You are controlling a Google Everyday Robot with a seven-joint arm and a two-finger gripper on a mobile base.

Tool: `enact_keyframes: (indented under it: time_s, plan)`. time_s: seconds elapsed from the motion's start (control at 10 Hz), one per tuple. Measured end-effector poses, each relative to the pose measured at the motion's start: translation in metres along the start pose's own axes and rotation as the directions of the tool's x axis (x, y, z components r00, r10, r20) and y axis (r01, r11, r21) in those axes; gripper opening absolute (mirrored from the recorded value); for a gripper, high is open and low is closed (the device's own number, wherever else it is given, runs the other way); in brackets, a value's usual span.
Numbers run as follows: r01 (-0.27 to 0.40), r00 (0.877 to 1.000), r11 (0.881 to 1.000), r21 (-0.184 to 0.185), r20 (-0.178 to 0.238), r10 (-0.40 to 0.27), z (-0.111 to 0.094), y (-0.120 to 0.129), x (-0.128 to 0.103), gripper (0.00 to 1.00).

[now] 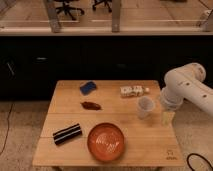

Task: Drag the pepper across the table

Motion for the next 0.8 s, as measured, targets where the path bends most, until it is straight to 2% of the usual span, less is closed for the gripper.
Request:
enact_keyframes:
  time_s: [0.3,0.4,0.8]
  plan:
    - [0.000,1.000,1.000,0.000,0.000,0.000,0.000,0.000,0.000,0.80]
    - [0.018,1.000,1.000,-0.005,-0.005,-0.018,0.000,-0.003,-0.007,0.80]
    - [0.088,0.996,0.996,-0.021,-0.015,-0.088,0.000,-0.014,-0.060,0.80]
